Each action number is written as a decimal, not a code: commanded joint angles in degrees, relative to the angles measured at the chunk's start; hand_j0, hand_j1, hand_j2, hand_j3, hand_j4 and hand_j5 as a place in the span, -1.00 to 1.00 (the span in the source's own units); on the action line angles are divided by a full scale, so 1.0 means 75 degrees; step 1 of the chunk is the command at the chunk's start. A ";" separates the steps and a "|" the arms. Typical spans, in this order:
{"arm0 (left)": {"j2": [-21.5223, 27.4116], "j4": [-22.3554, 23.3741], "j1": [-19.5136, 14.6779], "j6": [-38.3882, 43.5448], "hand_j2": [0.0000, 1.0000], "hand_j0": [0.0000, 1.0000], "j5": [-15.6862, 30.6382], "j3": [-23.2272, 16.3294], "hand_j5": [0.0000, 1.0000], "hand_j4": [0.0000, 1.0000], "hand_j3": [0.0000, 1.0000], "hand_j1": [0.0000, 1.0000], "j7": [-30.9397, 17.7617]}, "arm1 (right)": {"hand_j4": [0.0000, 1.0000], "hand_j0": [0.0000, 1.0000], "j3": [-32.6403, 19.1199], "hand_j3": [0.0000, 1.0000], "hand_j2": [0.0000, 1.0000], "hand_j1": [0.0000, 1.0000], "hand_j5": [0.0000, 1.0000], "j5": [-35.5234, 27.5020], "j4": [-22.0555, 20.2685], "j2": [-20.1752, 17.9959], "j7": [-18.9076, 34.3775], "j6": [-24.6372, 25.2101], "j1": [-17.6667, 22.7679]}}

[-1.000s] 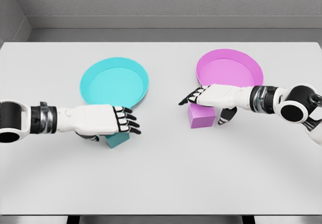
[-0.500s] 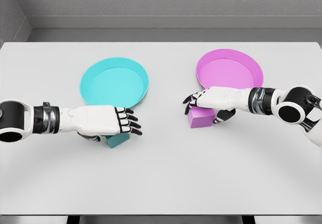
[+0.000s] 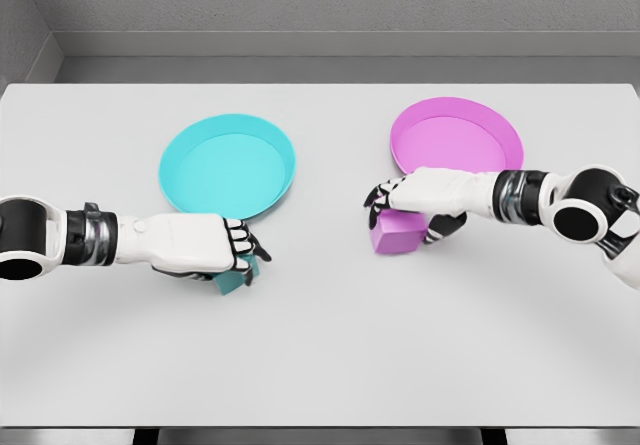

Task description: Place the blocks in the corresponding plates according to their colors

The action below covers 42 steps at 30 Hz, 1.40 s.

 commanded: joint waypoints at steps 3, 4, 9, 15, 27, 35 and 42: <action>0.0020 0.0002 0.0000 -0.0010 0.05 0.05 0.0015 -0.0008 0.05 0.05 0.05 0.05 -0.0005 | 0.32 0.32 -0.0048 0.32 0.32 0.32 0.32 -0.0016 -0.0021 0.0000 0.0001 0.0014 -0.0012; 0.0043 0.0002 0.0000 -0.0010 0.05 0.05 0.0015 0.0004 0.05 0.05 0.05 0.05 0.0019 | 0.32 0.32 -0.0060 0.32 0.32 0.32 0.32 -0.0016 -0.0033 -0.0011 0.0001 0.0014 -0.0070; 0.0079 -0.0045 -0.0047 -0.0010 0.05 0.05 0.0261 0.0062 0.05 0.05 0.05 0.05 0.0042 | 0.32 0.32 -0.0072 0.32 0.32 0.32 0.32 -0.0016 -0.0033 0.0000 0.0001 0.0026 -0.0176; 0.0067 -0.0080 -0.0246 -0.0010 0.05 0.05 0.0589 0.0086 0.05 0.05 0.05 0.05 0.0031 | 0.30 0.30 -0.0329 0.30 0.30 0.30 0.30 -0.0028 0.0049 0.0000 0.0001 0.0038 -0.0281; -0.0027 -0.0103 -0.0902 -0.0010 0.05 0.05 0.0929 0.0074 0.05 0.05 0.05 0.05 0.0031 | 0.30 0.30 -0.0552 0.30 0.30 0.30 0.30 -0.0016 0.0049 0.0000 0.0001 0.0671 -0.0422; -0.0273 0.0693 -0.1418 -0.0010 0.05 0.05 0.0999 0.0016 0.05 0.05 0.05 0.05 -0.0004 | 0.30 0.30 -0.0657 0.30 0.30 0.30 0.30 -0.0004 0.0412 0.0047 -0.0010 0.1737 -0.0609; -0.0835 0.1947 -0.1722 -0.0010 0.05 0.05 0.0918 -0.0008 0.05 0.05 0.05 0.05 -0.0028 | 0.30 0.30 -0.0822 0.30 0.30 0.30 0.30 -0.0004 0.0975 0.0223 -0.0022 0.2264 -0.0680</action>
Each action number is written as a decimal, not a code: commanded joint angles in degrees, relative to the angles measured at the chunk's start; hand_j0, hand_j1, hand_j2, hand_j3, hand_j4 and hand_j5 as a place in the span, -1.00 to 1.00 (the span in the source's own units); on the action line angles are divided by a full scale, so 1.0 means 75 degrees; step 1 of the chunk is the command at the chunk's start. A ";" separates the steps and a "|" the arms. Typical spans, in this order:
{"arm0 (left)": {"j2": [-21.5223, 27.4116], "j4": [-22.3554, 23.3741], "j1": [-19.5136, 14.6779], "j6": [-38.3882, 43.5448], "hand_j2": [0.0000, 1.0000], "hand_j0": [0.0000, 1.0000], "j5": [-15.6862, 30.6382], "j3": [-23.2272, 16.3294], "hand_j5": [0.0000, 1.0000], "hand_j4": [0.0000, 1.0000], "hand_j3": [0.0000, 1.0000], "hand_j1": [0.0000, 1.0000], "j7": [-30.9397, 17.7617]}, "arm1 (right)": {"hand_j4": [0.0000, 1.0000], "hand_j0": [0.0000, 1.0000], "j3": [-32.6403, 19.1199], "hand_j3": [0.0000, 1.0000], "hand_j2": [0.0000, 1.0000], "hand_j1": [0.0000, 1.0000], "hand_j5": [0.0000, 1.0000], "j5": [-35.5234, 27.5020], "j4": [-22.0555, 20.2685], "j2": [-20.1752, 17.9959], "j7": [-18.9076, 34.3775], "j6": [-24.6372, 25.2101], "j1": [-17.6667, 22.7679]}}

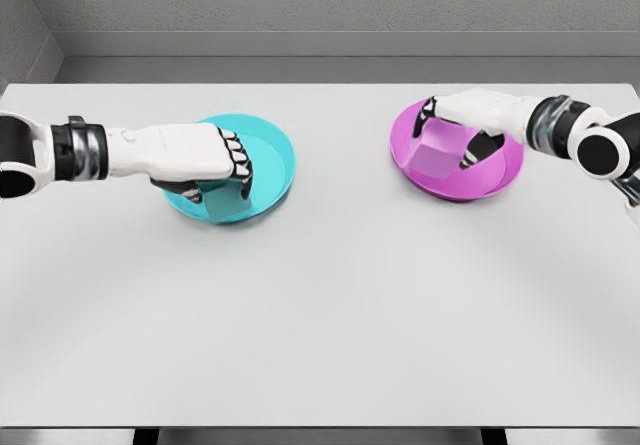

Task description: Place the blocks in the corresponding plates according to their colors

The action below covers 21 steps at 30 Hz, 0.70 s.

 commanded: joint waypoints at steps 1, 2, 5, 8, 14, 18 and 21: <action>-0.0302 0.0587 0.0000 0.0015 0.05 0.05 0.0005 0.0001 0.05 0.05 0.05 0.05 -0.0003 | 0.30 0.30 -0.0086 0.30 0.30 0.30 0.30 -0.0009 0.0212 0.0046 -0.0011 0.0130 0.0000; -0.0443 0.0868 -0.0070 0.0015 0.05 0.05 0.0005 -0.0022 0.05 0.05 0.05 0.05 -0.0003 | 0.30 0.30 -0.0296 0.30 0.30 0.30 0.30 -0.0010 0.0363 0.0104 -0.0011 0.0130 0.0023; -0.0701 0.1431 -0.0258 0.0015 0.06 0.06 -0.0112 -0.0022 0.06 0.06 0.06 0.06 -0.0014 | 0.30 0.30 -0.0332 0.30 0.30 0.30 0.30 0.0002 0.0692 0.0186 -0.0011 0.0141 0.0012; -0.0912 0.2122 -0.0363 0.0015 0.06 0.06 -0.0112 -0.0022 0.06 0.06 0.06 0.06 -0.0003 | 0.30 0.30 -0.0332 0.30 0.30 0.30 0.30 0.0002 0.0938 0.0233 -0.0011 0.0282 -0.0023; -0.1146 0.2451 -0.0422 0.0015 0.34 0.34 -0.0124 -0.0046 0.34 0.34 0.34 0.34 -0.0003 | 0.30 0.30 -0.0332 0.30 0.30 0.30 0.30 0.0213 0.0950 0.0385 -0.0047 0.0903 -0.0023; -0.1147 0.2392 -0.0422 0.0015 1.00 1.00 -0.0089 -0.0046 1.00 1.00 1.00 1.00 0.0009 | 0.30 0.30 -0.0332 0.30 0.30 0.30 0.30 0.0225 0.0985 0.0409 -0.0058 0.1067 -0.0023; -0.1147 0.2357 -0.0422 0.0015 1.00 1.00 -0.0089 -0.0046 1.00 1.00 1.00 1.00 0.0009 | 0.30 0.30 -0.0332 0.30 0.30 0.30 0.30 0.0225 0.1032 0.0421 -0.0070 0.1067 -0.0023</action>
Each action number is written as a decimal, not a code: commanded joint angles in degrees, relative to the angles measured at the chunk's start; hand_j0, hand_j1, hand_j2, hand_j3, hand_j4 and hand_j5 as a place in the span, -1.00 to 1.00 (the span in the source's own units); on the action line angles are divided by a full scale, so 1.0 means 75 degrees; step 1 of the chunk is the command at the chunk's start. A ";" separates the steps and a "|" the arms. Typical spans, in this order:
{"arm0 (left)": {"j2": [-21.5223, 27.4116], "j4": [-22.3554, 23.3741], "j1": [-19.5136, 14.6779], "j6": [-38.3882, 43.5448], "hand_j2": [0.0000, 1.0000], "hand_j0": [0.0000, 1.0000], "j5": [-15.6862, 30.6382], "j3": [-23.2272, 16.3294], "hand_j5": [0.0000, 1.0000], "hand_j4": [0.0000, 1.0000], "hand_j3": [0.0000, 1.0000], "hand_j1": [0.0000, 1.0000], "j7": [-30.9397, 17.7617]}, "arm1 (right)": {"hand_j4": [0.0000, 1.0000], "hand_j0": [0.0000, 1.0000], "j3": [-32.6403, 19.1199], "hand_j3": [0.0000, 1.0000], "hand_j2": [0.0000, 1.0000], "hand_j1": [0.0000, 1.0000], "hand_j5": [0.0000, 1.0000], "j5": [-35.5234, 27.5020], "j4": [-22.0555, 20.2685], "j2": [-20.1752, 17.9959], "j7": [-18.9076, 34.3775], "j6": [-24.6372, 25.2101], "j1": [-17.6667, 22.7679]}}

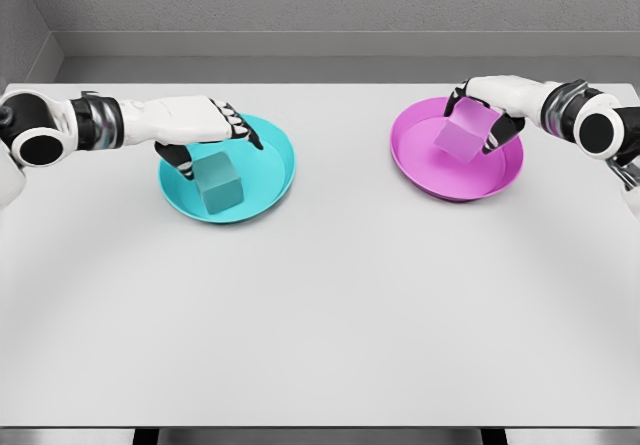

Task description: Place the blocks in the corresponding plates according to their colors

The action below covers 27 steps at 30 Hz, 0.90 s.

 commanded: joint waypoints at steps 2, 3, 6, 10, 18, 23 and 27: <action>0.0017 -0.0103 0.0012 0.0017 1.00 1.00 0.0051 0.0017 1.00 1.00 1.00 1.00 0.0007 | 1.00 1.00 -0.0004 1.00 1.00 1.00 1.00 -0.0014 0.0151 0.0022 -0.0035 0.0042 0.0000; 0.0087 -0.0243 0.0047 0.0017 1.00 1.00 0.0051 0.0029 1.00 1.00 1.00 1.00 0.0007 | 1.00 1.00 -0.0004 1.00 1.00 1.00 1.00 -0.0014 0.0174 0.0058 -0.0035 0.0042 0.0000; 0.0626 -0.0759 0.0117 0.0017 1.00 1.00 0.0098 0.0064 1.00 1.00 1.00 1.00 0.0007 | 1.00 1.00 -0.0004 1.00 1.00 1.00 1.00 -0.0014 0.0151 0.0081 -0.0035 0.0042 0.0000; 0.1353 -0.1263 0.0141 0.0017 1.00 1.00 0.0508 0.0123 1.00 1.00 1.00 1.00 0.0042 | 1.00 1.00 -0.0004 1.00 1.00 1.00 1.00 -0.0014 0.0139 0.0081 -0.0035 0.0042 0.0000; 0.2443 -0.1509 0.0949 0.0017 1.00 1.00 0.1141 0.1060 1.00 1.00 1.00 1.00 0.0019 | 1.00 1.00 -0.0614 1.00 1.00 1.00 1.00 -0.0038 -0.1150 -0.0551 0.0059 -0.0134 0.0164; 0.2736 -0.1568 0.1242 0.0017 1.00 1.00 0.1118 0.1353 1.00 1.00 1.00 1.00 -0.0016 | 1.00 1.00 -0.1469 1.00 1.00 1.00 1.00 -0.0085 -0.1408 -0.1149 0.0059 -0.1926 0.1172; 0.2888 -0.1626 0.1629 0.0017 1.00 1.00 0.1106 0.1693 1.00 1.00 1.00 1.00 -0.0005 | 1.00 1.00 -0.1891 1.00 1.00 1.00 1.00 -0.0085 -0.1338 -0.1559 0.0047 -0.3262 0.1851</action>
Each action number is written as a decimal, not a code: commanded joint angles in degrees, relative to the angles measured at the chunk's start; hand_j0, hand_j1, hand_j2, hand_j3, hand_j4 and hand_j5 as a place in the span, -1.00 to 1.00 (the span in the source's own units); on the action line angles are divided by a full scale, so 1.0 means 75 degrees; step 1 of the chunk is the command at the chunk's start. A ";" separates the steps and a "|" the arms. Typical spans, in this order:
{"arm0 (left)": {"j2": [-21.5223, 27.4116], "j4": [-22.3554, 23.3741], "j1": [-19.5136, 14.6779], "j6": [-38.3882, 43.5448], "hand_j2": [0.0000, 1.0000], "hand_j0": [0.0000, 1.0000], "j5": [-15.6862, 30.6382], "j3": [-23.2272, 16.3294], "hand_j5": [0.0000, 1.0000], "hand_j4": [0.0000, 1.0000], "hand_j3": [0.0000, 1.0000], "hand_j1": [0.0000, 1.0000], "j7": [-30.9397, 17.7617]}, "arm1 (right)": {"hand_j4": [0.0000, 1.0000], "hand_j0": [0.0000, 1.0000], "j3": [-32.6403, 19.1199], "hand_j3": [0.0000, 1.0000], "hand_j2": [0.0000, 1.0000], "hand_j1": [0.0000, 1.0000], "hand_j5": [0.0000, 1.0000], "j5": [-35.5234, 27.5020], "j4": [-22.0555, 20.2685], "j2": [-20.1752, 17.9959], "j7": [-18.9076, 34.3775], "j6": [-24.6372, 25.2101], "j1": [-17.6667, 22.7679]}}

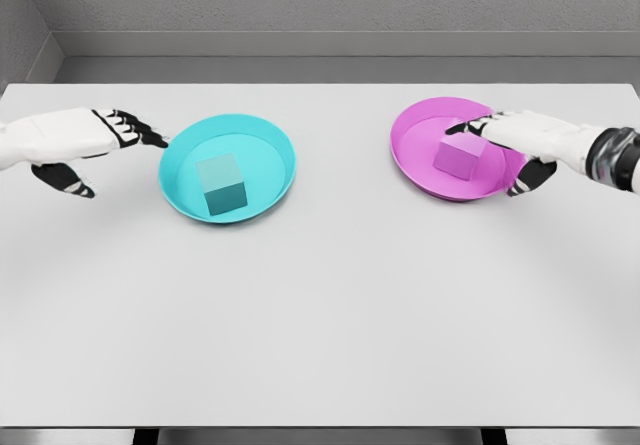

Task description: Place the blocks in the corresponding plates according to their colors

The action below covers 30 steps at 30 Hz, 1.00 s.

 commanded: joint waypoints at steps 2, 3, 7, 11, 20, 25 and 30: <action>0.0130 -0.0087 0.0002 0.0021 1.00 1.00 0.0057 0.0246 1.00 1.00 1.00 1.00 -0.0001 | 1.00 1.00 -0.0721 1.00 1.00 1.00 1.00 -0.0008 -0.0027 -0.0436 -0.0010 -0.1181 0.0189; 0.0130 -0.0111 0.0002 0.0021 1.00 1.00 0.0057 0.0234 1.00 1.00 1.00 1.00 0.0011 | 1.00 1.00 -0.0861 1.00 1.00 1.00 1.00 -0.0008 0.0009 -0.0506 -0.0010 -0.1427 0.0353; 0.0130 -0.0169 0.0038 0.0021 1.00 1.00 0.0057 0.0234 1.00 1.00 1.00 1.00 -0.0001 | 1.00 1.00 -0.0897 1.00 1.00 1.00 1.00 -0.0008 0.0196 -0.0612 -0.0010 -0.1850 0.0611; 0.0142 -0.0322 0.0143 0.0021 1.00 1.00 0.0022 0.0246 1.00 1.00 1.00 1.00 -0.0013 | 1.00 1.00 -0.0943 1.00 1.00 1.00 1.00 -0.0008 0.0805 -0.0717 -0.0022 -0.2623 0.0728; 0.0142 -0.0322 0.0143 0.0021 1.00 1.00 0.0010 0.0246 1.00 1.00 1.00 1.00 -0.0013 | 1.00 1.00 -0.0955 1.00 1.00 1.00 1.00 -0.0008 0.0876 -0.0729 -0.0022 -0.2787 0.0869; 0.0142 -0.0322 0.0143 0.0021 1.00 1.00 0.0010 0.0246 1.00 1.00 1.00 1.00 -0.0013 | 1.00 1.00 -0.0955 1.00 1.00 1.00 1.00 -0.0008 0.0888 -0.0717 -0.0022 -0.2764 0.0869; 0.0142 -0.0322 0.0143 0.0021 1.00 1.00 0.0022 0.0246 1.00 1.00 1.00 1.00 -0.0013 | 1.00 1.00 -0.0944 1.00 1.00 1.00 1.00 -0.0008 0.0888 -0.0717 -0.0022 -0.2752 0.0869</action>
